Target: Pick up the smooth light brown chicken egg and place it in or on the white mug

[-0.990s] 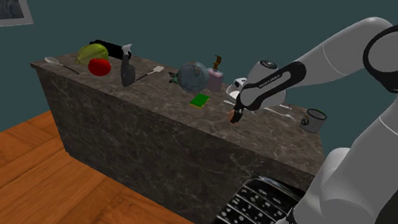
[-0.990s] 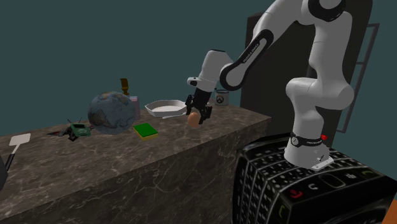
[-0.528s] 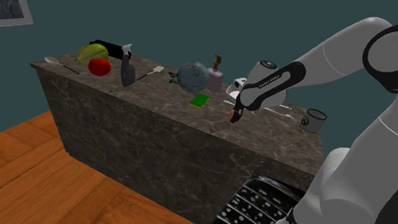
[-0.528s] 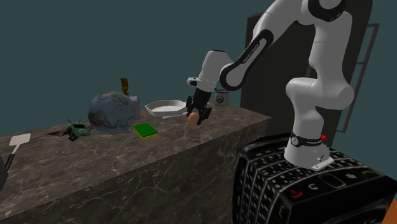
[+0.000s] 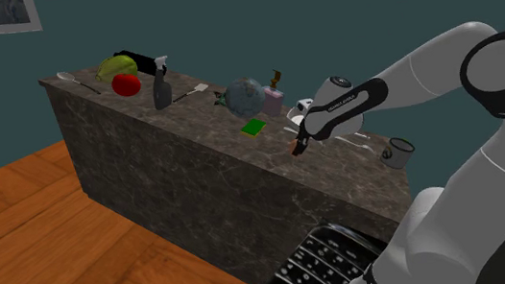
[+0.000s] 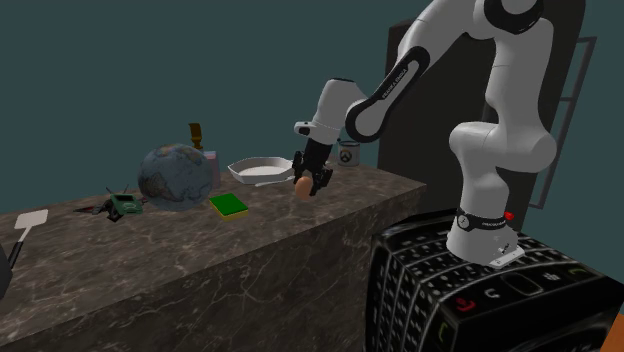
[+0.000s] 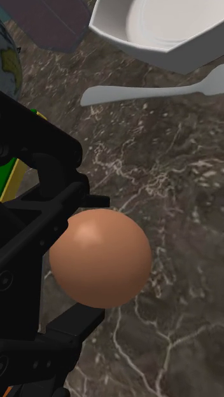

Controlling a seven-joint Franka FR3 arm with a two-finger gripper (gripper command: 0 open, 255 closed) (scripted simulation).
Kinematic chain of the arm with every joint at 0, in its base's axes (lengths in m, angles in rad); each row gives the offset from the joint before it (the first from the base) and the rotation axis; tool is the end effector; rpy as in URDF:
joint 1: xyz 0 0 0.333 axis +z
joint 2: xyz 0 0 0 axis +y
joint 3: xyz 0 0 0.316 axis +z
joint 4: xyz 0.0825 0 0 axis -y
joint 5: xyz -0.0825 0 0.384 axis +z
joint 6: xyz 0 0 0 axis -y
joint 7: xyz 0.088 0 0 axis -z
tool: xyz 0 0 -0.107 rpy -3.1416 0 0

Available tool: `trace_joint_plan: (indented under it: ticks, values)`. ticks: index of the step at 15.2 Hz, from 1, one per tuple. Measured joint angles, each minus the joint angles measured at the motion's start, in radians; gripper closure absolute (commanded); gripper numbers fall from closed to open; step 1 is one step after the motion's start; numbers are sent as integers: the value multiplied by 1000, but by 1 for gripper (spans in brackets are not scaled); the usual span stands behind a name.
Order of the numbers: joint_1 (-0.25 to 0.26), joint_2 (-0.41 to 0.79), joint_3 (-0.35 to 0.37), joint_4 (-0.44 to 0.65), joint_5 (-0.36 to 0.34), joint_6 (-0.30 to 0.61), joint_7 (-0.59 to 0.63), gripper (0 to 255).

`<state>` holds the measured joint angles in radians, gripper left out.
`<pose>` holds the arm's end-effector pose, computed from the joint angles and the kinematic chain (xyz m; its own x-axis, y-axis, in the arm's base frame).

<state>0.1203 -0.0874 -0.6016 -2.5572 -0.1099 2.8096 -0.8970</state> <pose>0.4254 -0.2149 0.3270 0.8464 0.4991 0.1859 0.4471 -0.8555 0.2612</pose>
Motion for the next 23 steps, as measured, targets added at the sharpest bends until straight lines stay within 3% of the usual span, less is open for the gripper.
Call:
trace_joint_plan:
  ticks: [10,23]
  values:
    - [-33,-114,32,40,-95,-144,66,255]
    - [-51,-228,78,131,-134,-344,99,255]
